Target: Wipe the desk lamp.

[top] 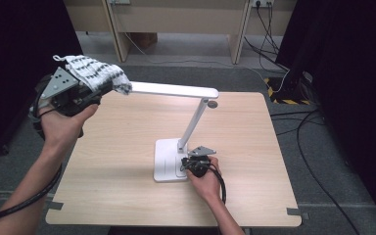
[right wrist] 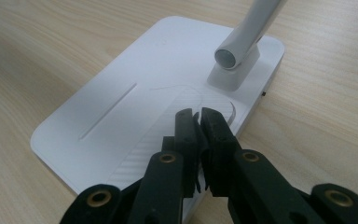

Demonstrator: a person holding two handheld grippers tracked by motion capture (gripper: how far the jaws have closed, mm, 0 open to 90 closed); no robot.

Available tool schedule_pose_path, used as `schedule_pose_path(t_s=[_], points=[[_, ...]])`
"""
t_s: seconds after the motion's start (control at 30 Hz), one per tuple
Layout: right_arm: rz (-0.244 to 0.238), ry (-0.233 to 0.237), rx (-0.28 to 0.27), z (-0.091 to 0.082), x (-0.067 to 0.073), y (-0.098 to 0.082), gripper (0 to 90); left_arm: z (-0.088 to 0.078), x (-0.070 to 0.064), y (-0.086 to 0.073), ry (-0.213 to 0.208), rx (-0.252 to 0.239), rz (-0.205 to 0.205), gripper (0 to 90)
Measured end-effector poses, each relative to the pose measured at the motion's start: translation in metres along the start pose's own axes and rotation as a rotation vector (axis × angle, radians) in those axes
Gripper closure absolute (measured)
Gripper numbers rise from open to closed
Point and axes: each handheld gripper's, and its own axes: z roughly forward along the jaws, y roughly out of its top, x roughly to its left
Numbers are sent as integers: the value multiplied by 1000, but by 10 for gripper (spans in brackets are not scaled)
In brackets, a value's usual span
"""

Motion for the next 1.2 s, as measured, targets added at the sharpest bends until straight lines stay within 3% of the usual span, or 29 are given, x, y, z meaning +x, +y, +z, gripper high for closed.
schedule_pose_path(t_s=[0.57, 1.2], points=[[-2, -1, 0, 1, 0, 0, 869, 11, -16, 11, -50, 45, 13, 846], [-11, -1, 3, 1, 0, 1, 884, 38, -44, 17, -141, 72, 29, 846]])
